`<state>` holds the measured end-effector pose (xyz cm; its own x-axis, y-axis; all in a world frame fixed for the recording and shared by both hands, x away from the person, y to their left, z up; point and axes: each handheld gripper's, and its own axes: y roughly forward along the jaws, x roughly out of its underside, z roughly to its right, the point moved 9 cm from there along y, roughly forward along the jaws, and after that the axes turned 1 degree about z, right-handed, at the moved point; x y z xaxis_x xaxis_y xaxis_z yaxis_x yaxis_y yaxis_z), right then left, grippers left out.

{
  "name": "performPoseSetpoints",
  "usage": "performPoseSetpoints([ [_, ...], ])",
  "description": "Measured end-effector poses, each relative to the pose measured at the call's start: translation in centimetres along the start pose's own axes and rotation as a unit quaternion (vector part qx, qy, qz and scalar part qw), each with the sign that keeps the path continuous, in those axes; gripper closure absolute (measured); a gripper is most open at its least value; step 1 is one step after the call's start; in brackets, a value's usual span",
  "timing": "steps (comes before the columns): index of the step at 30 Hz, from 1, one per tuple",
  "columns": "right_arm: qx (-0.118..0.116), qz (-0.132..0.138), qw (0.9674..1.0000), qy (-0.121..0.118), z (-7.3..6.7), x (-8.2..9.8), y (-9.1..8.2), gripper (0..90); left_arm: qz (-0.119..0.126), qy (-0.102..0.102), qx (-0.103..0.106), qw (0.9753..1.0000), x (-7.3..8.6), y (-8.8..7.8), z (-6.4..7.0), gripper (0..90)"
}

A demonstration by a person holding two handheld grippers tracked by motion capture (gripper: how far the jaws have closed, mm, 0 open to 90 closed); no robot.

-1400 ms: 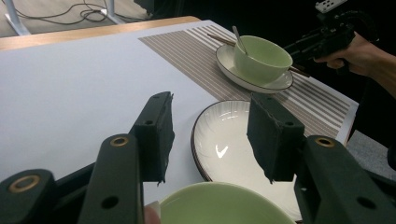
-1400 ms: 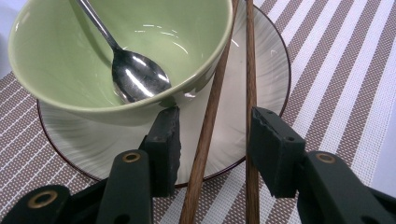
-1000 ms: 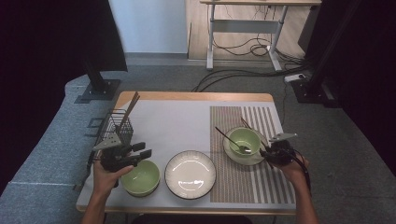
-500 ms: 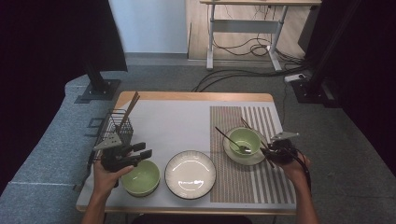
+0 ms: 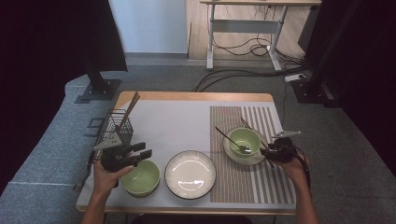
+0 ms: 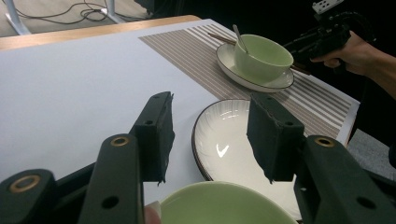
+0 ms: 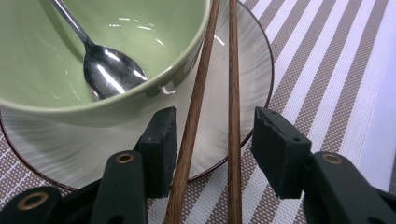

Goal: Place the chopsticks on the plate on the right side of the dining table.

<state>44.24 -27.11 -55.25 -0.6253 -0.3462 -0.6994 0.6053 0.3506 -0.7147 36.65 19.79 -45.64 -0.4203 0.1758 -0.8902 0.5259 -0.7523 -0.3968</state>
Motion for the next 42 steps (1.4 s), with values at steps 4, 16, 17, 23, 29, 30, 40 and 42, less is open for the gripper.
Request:
performPoseSetpoints([
  [4, -0.005, 0.000, 1.0000, -0.001, -0.2, 0.1, 0.2, 49.6, 0.001, 0.000, -0.001, 1.0000, 0.0, 0.0, 0.0, 50.8],
  [16, 0.006, -0.007, 0.9992, -0.039, -0.9, 0.0, 0.2, 57.2, 0.001, -0.001, 0.000, 1.0000, 0.0, -0.1, 0.0, 50.8],
  [17, 0.008, -0.011, 0.9989, -0.045, -0.9, 0.0, 0.3, 58.8, 0.001, -0.001, 0.000, 1.0000, 0.0, -0.1, 0.0, 50.8],
  [23, 0.009, -0.022, 0.9982, -0.056, -1.1, 0.2, 0.6, 71.3, 0.001, 0.000, -0.001, 1.0000, 0.0, -0.1, -0.1, 50.8],
  [29, 0.016, -0.020, 0.9978, -0.061, -0.7, 0.2, 0.6, 75.9, 0.000, 0.000, -0.001, 1.0000, 0.0, 0.0, 0.0, 50.8],
  [30, 0.017, -0.019, 0.9978, -0.061, -0.6, 0.2, 0.6, 76.2, -0.001, 0.001, -0.001, 1.0000, 0.0, 0.0, 0.0, 50.8],
  [40, 0.021, -0.013, 0.9974, -0.067, -0.3, -0.2, 1.0, 77.0, -0.002, 0.001, -0.002, 1.0000, 0.1, 0.0, -0.1, 50.8],
  [42, 0.020, -0.011, 0.9975, -0.067, -0.3, -0.2, 1.1, 76.9, -0.002, 0.001, -0.002, 1.0000, 0.1, 0.0, -0.1, 50.8],
])
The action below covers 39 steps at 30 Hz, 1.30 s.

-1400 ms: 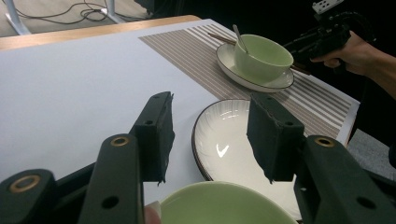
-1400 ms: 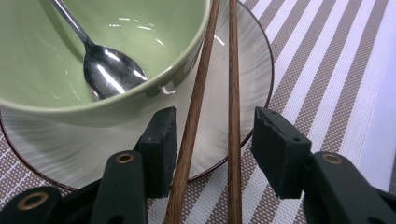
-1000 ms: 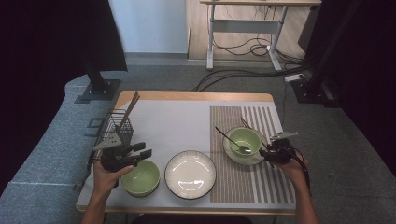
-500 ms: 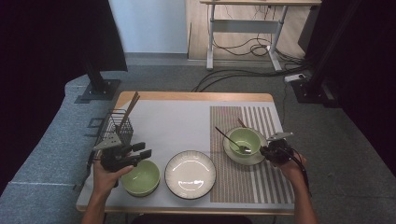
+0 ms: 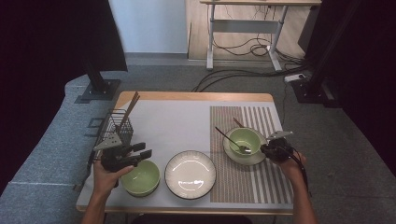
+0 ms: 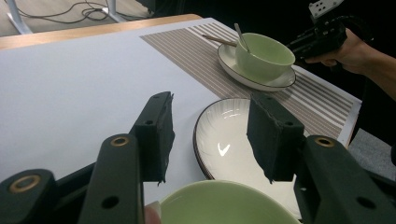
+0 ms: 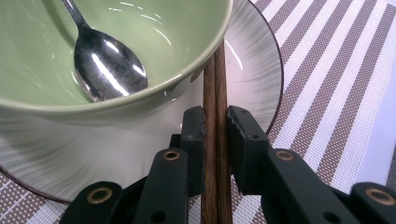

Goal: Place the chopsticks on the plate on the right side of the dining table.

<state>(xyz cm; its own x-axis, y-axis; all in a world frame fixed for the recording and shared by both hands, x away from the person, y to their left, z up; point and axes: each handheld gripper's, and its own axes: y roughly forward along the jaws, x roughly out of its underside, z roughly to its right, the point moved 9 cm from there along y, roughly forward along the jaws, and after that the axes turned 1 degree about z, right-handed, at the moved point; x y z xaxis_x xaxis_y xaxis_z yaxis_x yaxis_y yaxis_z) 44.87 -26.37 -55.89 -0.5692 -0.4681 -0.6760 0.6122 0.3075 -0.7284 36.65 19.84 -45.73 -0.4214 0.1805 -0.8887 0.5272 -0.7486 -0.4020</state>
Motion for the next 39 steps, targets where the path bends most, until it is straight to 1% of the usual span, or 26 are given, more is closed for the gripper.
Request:
performPoseSetpoints([
  [1, 0.000, 0.001, 1.0000, -0.001, 0.0, 0.0, 0.0, 76.4, 0.000, 0.000, 0.000, 1.0000, 0.0, 0.0, 0.0, 50.8],
  [4, -0.003, 0.001, 1.0000, -0.001, -0.2, 0.0, 0.0, 70.4, 0.001, 0.000, 0.000, 1.0000, 0.0, 0.0, 0.0, 50.8],
  [9, -0.005, 0.009, 0.9999, 0.003, -0.2, 0.1, -0.8, 68.2, 0.001, 0.000, 0.001, 1.0000, 0.0, -0.1, 0.0, 50.7],
  [12, -0.006, 0.011, 0.9999, 0.001, -0.2, 0.1, -1.2, 69.0, 0.001, 0.000, 0.002, 1.0000, 0.0, -0.1, 0.0, 50.8],
  [18, -0.006, 0.008, 0.9999, -0.005, 0.0, 0.4, -1.4, 76.6, 0.002, 0.000, 0.003, 1.0000, -0.1, -0.1, 0.0, 50.8],
  [28, -0.004, 0.015, 0.9999, -0.001, 0.0, 0.1, -1.0, 77.3, 0.003, -0.001, 0.002, 1.0000, -0.1, -0.2, 0.0, 50.7],
  [32, -0.003, 0.016, 0.9998, -0.005, 0.0, 0.0, -0.9, 77.3, 0.003, -0.001, 0.002, 1.0000, -0.1, -0.2, 0.0, 50.8],
  [39, -0.003, 0.020, 0.9998, -0.004, 0.0, -0.1, -0.7, 77.1, 0.002, 0.000, 0.003, 1.0000, -0.1, -0.2, 0.0, 50.8],
])
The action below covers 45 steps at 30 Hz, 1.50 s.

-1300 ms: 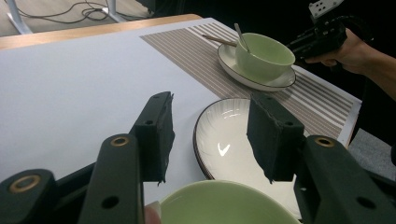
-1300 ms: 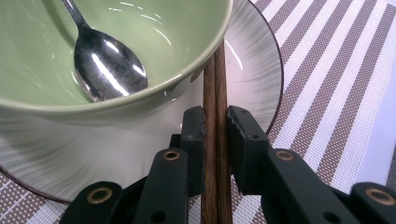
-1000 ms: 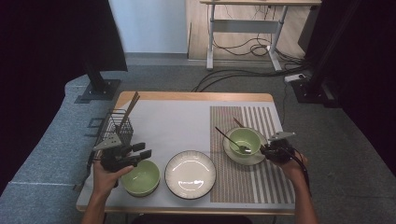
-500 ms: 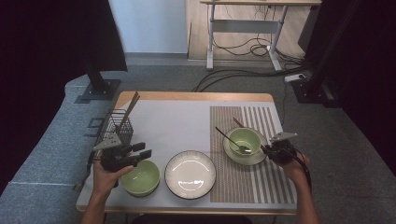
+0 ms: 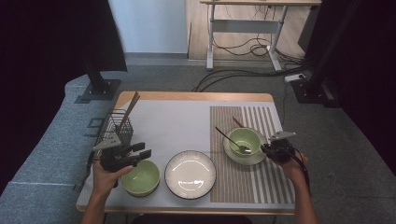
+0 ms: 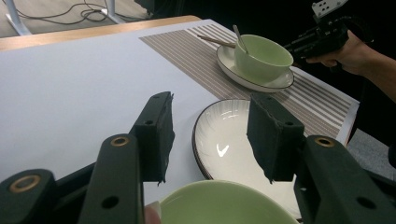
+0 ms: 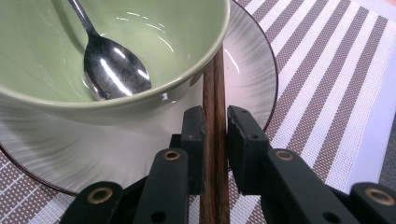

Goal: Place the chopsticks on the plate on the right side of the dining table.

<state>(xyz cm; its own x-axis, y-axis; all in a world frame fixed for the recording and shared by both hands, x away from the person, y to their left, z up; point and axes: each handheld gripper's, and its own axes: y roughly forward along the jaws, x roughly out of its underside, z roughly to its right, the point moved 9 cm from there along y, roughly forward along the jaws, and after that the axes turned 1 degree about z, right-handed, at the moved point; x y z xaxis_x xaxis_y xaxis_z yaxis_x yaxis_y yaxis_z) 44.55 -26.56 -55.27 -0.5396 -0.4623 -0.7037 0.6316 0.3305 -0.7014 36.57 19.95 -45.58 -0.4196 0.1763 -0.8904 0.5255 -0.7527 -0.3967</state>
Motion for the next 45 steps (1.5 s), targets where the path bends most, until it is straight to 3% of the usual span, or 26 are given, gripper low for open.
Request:
performPoseSetpoints([
  [13, -0.008, 0.008, 0.9998, 0.018, 0.2, 0.2, -0.4, 69.6, 0.000, 0.000, 0.001, 1.0000, 0.0, 0.0, 0.0, 50.8],
  [22, -0.005, 0.018, 0.9994, 0.029, 0.7, 0.2, -1.7, 63.7, 0.001, -0.001, 0.001, 1.0000, 0.0, 0.0, 0.0, 50.8],
  [29, -0.004, 0.039, 0.9973, 0.062, 1.5, -0.5, -2.9, 58.2, 0.004, -0.001, 0.002, 1.0000, -0.1, -0.1, 0.0, 50.7],
  [37, -0.016, 0.056, 0.9919, 0.113, 1.7, -1.9, -3.1, 50.6, 0.003, -0.001, 0.003, 1.0000, -0.1, -0.1, 0.1, 50.7],
  [45, -0.017, 0.062, 0.9891, 0.133, 1.6, -3.2, -3.0, 46.5, 0.004, -0.001, 0.002, 1.0000, -0.1, -0.3, 0.1, 50.7],
])
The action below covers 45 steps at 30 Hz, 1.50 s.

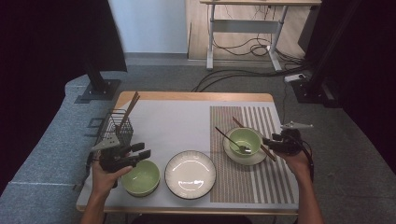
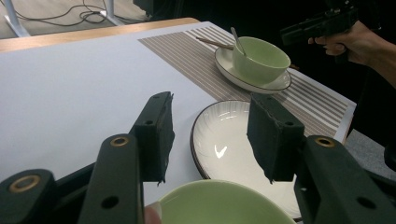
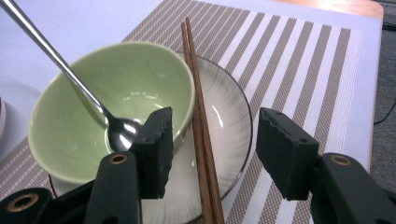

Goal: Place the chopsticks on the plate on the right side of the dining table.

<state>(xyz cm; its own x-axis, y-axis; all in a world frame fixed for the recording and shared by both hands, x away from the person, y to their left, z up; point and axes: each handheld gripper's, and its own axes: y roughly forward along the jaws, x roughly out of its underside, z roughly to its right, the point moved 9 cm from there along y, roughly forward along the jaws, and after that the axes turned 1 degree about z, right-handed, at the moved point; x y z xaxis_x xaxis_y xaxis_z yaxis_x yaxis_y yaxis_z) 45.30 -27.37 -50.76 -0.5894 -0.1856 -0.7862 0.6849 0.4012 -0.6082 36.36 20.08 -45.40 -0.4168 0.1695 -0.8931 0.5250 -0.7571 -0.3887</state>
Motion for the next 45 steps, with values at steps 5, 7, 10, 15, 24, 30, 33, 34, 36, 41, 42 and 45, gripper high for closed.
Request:
performPoseSetpoints([
  [5, 0.001, 0.002, 1.0000, 0.004, -0.2, -1.0, 0.2, 45.6, 0.001, 0.000, -0.001, 1.0000, 0.0, -0.1, 0.0, 50.7],
  [7, 0.002, 0.005, 1.0000, 0.003, -0.3, -1.4, 0.3, 45.1, 0.001, 0.000, -0.002, 1.0000, 0.0, -0.1, 0.0, 50.7],
  [10, 0.002, 0.005, 1.0000, -0.002, -0.5, -2.2, 0.6, 44.5, 0.000, 0.000, -0.003, 1.0000, 0.1, -0.2, 0.1, 50.7],
  [15, -0.002, 0.005, 1.0000, -0.001, -0.5, -3.1, 1.1, 44.0, 0.002, 0.000, -0.009, 1.0000, 0.2, -0.6, 0.0, 50.6],
  [24, -0.016, 0.001, 0.9998, -0.010, -0.8, -4.6, 2.7, 44.0, 0.006, 0.001, -0.027, 0.9996, 0.4, -1.5, 0.0, 50.6],
  [30, -0.016, -0.008, 0.9996, -0.022, -1.1, -5.3, 4.1, 44.0, 0.006, 0.001, -0.033, 0.9994, 0.4, -1.9, -0.1, 50.5],
  [33, -0.015, -0.016, 0.9994, -0.027, -1.2, -5.6, 4.7, 44.0, 0.006, 0.001, -0.036, 0.9993, 0.4, -2.0, -0.2, 50.4],
  [34, -0.014, -0.018, 0.9993, -0.028, -1.2, -5.7, 4.9, 44.0, 0.006, 0.002, -0.036, 0.9993, 0.4, -2.1, -0.2, 50.4],
  [36, -0.012, -0.021, 0.9993, -0.030, -1.3, -5.8, 5.2, 44.0, 0.008, 0.001, -0.037, 0.9993, 0.4, -2.3, -0.2, 50.4],
  [41, -0.007, -0.025, 0.9991, -0.034, -1.5, -6.3, 5.8, 44.0, 0.009, 0.002, -0.036, 0.9993, 0.4, -2.4, -0.2, 50.4],
  [42, -0.008, -0.026, 0.9991, -0.033, -1.6, -6.4, 5.9, 44.0, 0.009, 0.002, -0.035, 0.9993, 0.4, -2.4, -0.2, 50.4],
  [45, -0.007, -0.028, 0.9990, -0.036, -1.7, -6.6, 6.2, 44.0, 0.008, 0.002, -0.034, 0.9994, 0.5, -2.3, -0.1, 50.3],
])
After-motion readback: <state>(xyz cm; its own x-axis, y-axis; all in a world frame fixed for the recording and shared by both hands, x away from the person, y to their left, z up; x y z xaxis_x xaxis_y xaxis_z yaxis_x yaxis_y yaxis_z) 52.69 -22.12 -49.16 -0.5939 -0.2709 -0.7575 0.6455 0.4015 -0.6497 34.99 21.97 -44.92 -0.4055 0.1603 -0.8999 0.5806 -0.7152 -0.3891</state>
